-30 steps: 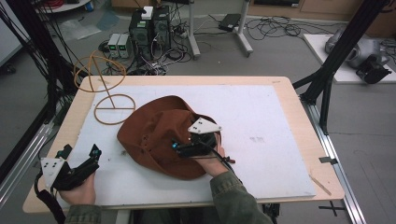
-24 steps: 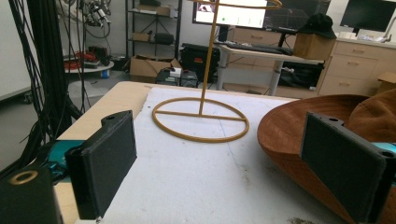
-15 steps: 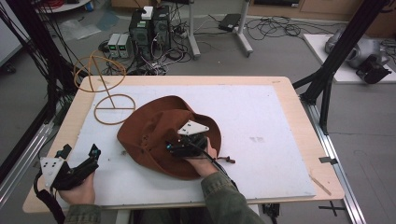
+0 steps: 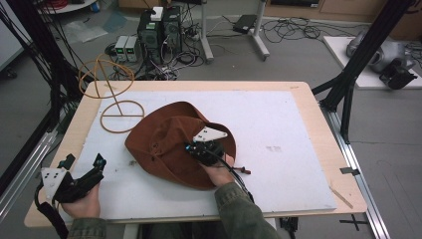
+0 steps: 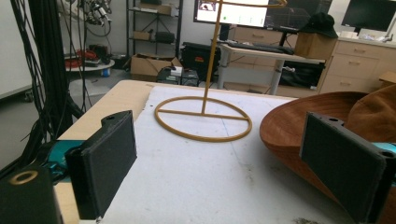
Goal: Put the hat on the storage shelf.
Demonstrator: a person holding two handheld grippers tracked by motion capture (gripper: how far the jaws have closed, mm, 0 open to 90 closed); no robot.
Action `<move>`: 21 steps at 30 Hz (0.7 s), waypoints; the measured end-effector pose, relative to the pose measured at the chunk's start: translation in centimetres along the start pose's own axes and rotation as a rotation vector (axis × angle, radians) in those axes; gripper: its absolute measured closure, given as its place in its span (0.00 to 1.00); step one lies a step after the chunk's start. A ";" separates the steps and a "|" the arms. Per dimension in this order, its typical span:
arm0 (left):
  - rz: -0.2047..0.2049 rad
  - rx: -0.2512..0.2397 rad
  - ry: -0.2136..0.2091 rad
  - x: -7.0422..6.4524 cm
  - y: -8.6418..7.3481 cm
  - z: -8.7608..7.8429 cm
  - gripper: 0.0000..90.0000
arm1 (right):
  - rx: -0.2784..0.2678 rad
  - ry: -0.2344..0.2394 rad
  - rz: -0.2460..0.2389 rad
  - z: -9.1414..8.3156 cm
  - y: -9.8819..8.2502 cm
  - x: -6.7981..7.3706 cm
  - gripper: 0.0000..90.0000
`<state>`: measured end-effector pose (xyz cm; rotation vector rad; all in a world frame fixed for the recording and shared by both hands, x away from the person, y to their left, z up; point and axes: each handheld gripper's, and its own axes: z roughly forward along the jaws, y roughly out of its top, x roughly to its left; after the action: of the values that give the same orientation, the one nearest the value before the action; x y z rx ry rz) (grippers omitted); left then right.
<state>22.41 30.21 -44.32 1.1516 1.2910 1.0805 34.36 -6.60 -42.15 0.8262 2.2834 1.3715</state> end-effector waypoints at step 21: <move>-0.006 -0.003 0.001 0.1 0.0 0.0 0.12 | -0.088 -0.034 0.036 -1.6 0.2 -0.2 0.97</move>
<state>22.38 30.36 -44.31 1.1443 1.2928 1.0785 33.70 -7.71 -41.22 0.8589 2.1758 1.4514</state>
